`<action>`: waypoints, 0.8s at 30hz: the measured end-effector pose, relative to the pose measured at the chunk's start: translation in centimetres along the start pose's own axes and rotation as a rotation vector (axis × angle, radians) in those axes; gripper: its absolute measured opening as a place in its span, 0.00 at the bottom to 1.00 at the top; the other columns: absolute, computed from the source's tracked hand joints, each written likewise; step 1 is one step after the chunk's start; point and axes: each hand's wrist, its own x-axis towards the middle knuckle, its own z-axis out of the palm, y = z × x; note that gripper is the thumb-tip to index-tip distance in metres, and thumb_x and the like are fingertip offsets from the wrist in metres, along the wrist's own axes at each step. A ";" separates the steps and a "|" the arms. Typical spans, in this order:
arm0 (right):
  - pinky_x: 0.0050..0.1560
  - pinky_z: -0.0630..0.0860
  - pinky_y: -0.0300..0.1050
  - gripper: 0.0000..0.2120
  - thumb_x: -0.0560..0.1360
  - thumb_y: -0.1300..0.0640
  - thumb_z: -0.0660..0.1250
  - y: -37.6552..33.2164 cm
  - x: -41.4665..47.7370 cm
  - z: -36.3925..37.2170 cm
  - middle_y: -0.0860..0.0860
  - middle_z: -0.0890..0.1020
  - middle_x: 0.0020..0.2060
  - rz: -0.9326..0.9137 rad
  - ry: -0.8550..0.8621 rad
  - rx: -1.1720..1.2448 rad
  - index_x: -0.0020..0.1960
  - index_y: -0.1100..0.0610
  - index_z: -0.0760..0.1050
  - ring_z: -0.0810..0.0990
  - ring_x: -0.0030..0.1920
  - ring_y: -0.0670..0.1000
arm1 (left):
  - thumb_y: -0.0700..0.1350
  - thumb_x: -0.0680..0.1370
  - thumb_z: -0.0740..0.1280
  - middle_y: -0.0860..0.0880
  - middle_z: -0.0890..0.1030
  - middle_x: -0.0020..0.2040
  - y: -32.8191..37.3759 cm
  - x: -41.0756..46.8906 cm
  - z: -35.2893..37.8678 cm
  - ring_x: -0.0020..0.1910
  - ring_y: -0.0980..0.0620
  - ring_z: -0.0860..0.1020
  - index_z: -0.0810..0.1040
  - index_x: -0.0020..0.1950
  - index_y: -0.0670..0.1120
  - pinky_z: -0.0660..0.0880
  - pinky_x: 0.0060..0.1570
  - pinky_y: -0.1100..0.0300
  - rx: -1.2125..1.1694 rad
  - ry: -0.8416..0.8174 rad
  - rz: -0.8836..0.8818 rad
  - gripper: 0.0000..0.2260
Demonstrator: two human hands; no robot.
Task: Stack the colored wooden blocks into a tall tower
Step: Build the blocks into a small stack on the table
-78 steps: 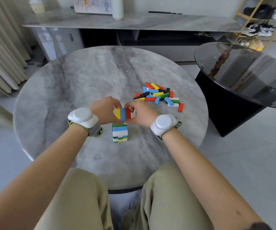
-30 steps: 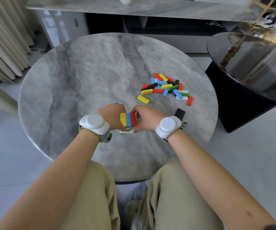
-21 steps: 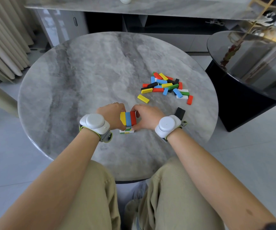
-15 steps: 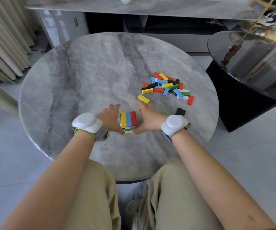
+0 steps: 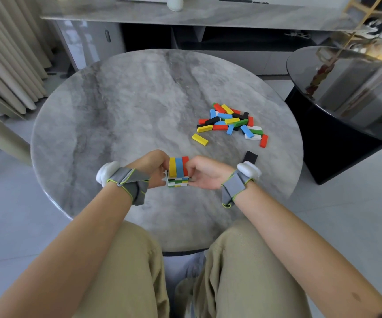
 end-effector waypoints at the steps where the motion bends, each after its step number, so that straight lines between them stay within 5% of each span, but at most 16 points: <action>1: 0.42 0.80 0.38 0.21 0.70 0.73 0.41 0.0 0.1 -0.1 0.56 0.77 0.43 0.009 -0.003 0.001 0.45 0.63 0.73 0.78 0.44 0.54 | 0.35 0.74 0.48 0.45 0.72 0.62 0.0 0.1 0.0 0.63 0.47 0.70 0.73 0.56 0.37 0.52 0.76 0.50 0.004 -0.024 -0.013 0.17; 3: 0.47 0.79 0.40 0.22 0.69 0.73 0.41 0.1 0.2 -0.2 0.56 0.76 0.45 0.008 -0.002 0.000 0.46 0.63 0.73 0.77 0.45 0.54 | 0.34 0.75 0.46 0.42 0.73 0.63 0.1 -0.2 0.3 0.65 0.46 0.69 0.71 0.61 0.36 0.53 0.75 0.51 -0.014 -0.057 -0.010 0.20; 6: 0.52 0.77 0.42 0.22 0.68 0.72 0.41 0.1 0.4 -0.1 0.57 0.76 0.47 0.008 -0.016 -0.009 0.47 0.63 0.72 0.77 0.47 0.55 | 0.34 0.75 0.44 0.42 0.74 0.52 0.1 -0.5 0.5 0.53 0.46 0.70 0.70 0.53 0.36 0.62 0.69 0.53 -0.065 -0.091 -0.027 0.16; 9: 0.51 0.77 0.40 0.22 0.68 0.72 0.41 0.1 0.3 -0.1 0.57 0.77 0.45 -0.007 -0.042 -0.025 0.46 0.63 0.73 0.77 0.46 0.56 | 0.34 0.75 0.44 0.40 0.74 0.58 0.0 -0.3 0.4 0.56 0.43 0.72 0.69 0.59 0.36 0.67 0.63 0.54 -0.095 -0.094 -0.029 0.19; 17: 0.43 0.81 0.38 0.22 0.69 0.71 0.43 0.1 0.3 0.0 0.54 0.81 0.37 -0.013 -0.073 -0.022 0.44 0.62 0.75 0.80 0.41 0.52 | 0.34 0.75 0.44 0.40 0.75 0.59 0.1 -0.3 0.4 0.57 0.44 0.73 0.73 0.50 0.37 0.62 0.71 0.54 -0.055 -0.093 -0.013 0.18; 24: 0.44 0.80 0.39 0.20 0.69 0.70 0.44 0.2 0.6 -0.3 0.55 0.78 0.41 -0.032 -0.068 -0.078 0.45 0.61 0.73 0.79 0.41 0.53 | 0.35 0.75 0.45 0.39 0.75 0.60 -0.1 0.2 0.4 0.57 0.43 0.73 0.69 0.60 0.36 0.64 0.69 0.54 -0.060 -0.115 -0.010 0.20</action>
